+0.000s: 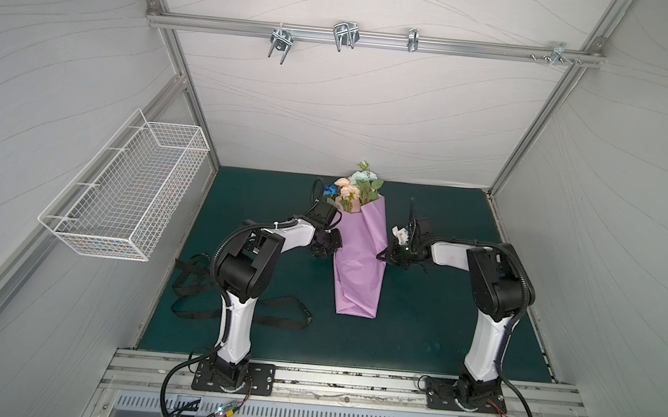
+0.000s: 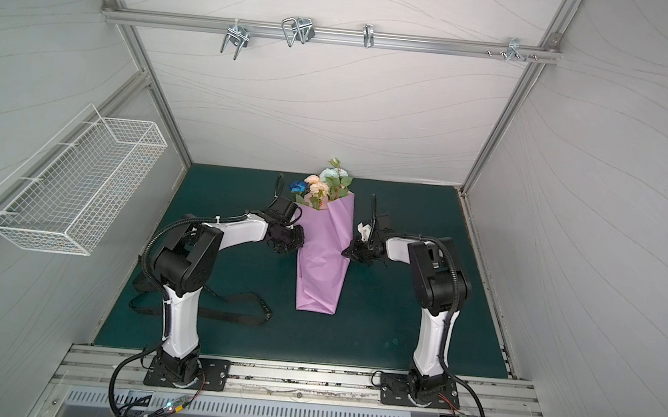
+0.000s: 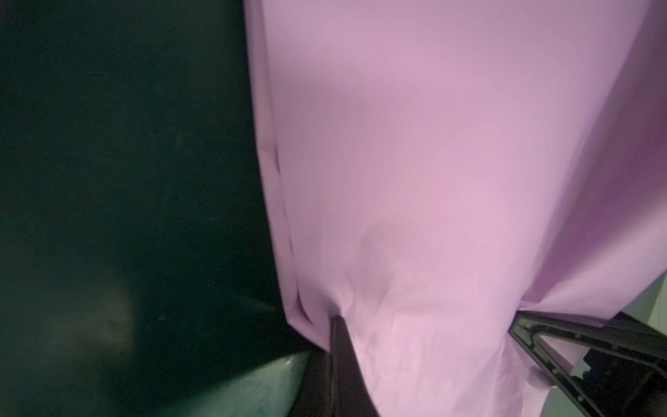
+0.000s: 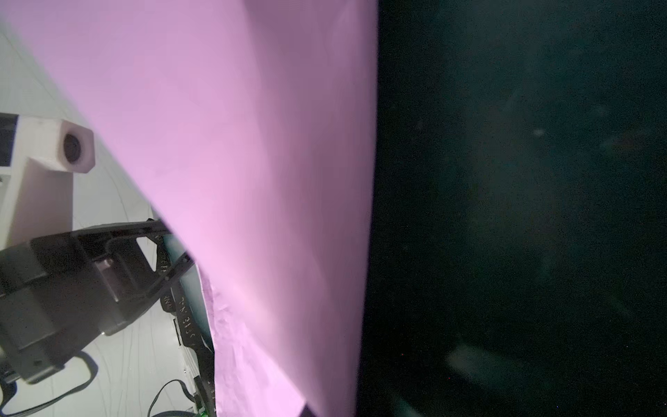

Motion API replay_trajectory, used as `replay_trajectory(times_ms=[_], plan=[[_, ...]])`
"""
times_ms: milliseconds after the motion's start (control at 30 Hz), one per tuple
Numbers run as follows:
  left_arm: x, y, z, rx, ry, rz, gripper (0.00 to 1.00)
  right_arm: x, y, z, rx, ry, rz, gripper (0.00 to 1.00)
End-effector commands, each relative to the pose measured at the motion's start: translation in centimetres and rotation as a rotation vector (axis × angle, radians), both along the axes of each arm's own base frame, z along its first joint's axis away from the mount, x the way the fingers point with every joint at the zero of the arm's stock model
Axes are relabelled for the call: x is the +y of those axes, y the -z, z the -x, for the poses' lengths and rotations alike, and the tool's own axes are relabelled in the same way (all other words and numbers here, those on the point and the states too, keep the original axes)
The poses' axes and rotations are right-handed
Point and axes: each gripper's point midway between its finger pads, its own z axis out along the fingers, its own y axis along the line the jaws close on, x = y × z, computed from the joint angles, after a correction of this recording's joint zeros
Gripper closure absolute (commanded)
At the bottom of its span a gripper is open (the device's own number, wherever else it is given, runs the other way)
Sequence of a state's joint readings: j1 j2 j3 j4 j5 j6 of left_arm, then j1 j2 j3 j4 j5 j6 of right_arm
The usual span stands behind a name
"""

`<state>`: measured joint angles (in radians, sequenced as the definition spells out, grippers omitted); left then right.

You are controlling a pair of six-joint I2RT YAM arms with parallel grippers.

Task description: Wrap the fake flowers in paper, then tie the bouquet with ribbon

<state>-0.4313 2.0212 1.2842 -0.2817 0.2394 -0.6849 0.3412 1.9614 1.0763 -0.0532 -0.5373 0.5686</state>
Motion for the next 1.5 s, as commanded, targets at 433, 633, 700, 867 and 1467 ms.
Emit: replay_trajectory(times_ms=[433, 633, 700, 867, 1467], plan=[[-16.3, 3.4, 1.8, 0.067, 0.124, 0.228, 1.00, -17.3, -1.4, 2.4, 0.062, 0.256, 0.299, 1.00], [-22.4, 2.7, 0.6, 0.069, 0.140, 0.351, 1.00, -22.3, -1.6, 2.4, 0.074, 0.359, 0.405, 1.00], [-23.4, 2.5, 0.3, 0.070, 0.129, 0.386, 1.00, -23.4, -1.4, 2.0, 0.080, 0.376, 0.436, 1.00], [-23.3, 1.3, -0.2, 0.051, 0.111, 0.417, 0.85, -23.8, -1.7, 1.0, 0.076, 0.371, 0.438, 0.81], [-9.0, -10.4, 1.5, -0.154, 0.053, 0.238, 0.23, -27.5, -8.5, 3.8, 0.016, 0.534, 0.611, 0.01]])
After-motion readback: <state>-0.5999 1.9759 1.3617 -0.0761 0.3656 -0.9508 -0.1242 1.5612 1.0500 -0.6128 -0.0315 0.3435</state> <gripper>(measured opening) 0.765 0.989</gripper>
